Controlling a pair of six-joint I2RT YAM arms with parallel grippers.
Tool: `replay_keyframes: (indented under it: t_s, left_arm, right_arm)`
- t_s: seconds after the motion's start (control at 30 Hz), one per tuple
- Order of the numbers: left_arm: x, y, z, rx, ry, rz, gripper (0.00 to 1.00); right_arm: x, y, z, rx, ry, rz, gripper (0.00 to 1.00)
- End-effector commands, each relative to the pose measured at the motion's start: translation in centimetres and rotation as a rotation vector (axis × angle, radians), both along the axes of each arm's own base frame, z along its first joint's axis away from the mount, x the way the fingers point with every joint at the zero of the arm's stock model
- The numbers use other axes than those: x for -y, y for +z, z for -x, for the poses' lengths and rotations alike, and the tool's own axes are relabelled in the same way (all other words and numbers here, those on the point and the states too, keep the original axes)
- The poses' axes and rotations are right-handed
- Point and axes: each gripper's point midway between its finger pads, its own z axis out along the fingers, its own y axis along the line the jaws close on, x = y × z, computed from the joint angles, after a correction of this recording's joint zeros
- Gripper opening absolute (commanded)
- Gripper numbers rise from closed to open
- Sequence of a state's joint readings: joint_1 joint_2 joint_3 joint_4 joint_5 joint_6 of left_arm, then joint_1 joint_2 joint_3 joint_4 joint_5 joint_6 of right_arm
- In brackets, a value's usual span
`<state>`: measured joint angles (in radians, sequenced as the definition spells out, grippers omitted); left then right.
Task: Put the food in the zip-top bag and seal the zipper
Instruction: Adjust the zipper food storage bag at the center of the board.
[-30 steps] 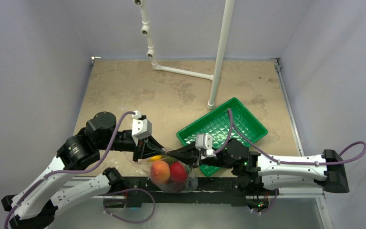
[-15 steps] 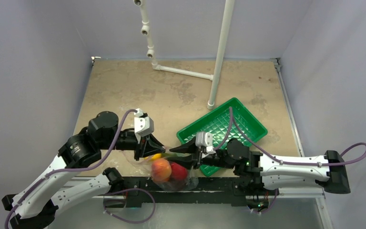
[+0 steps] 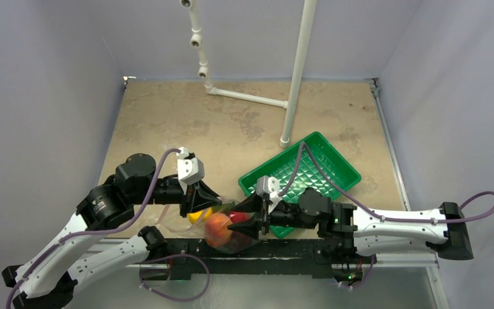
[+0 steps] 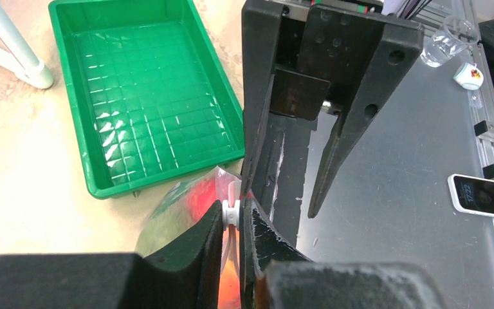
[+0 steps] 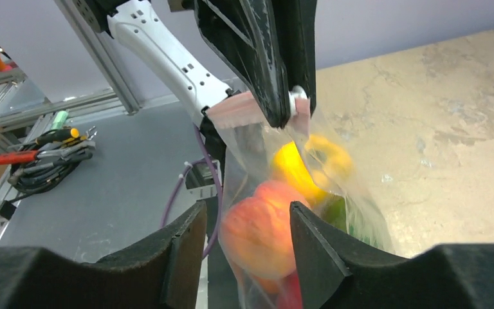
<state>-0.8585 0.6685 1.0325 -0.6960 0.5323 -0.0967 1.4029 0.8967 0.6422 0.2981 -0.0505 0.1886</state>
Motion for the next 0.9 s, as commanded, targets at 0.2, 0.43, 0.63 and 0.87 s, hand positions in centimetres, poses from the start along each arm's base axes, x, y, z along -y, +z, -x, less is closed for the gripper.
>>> replay_keyframes:
  t_s: [0.2, 0.43, 0.63, 0.87]
  left_arm:
    - [-0.4, 1.0, 0.4, 0.012, 0.015, 0.063, 0.00]
    - [-0.7, 0.9, 0.1, 0.014, 0.044, 0.064, 0.00]
    - [-0.8, 0.5, -0.3, 0.009, 0.074, 0.060, 0.00]
    - [-0.8, 0.2, -0.2, -0.004, 0.073, 0.059, 0.00]
  right_arm:
    - [-0.9, -1.6, -0.4, -0.030, -0.036, -0.006, 0.59]
    - [-2.6, -3.7, 0.6, -0.031, 0.014, 0.034, 0.62]
    - [-3.6, -6.1, 0.6, -0.035, 0.002, 0.094, 0.62]
    - [-4.3, -7.3, -0.5, -0.031, -0.073, 0.128, 0.62]
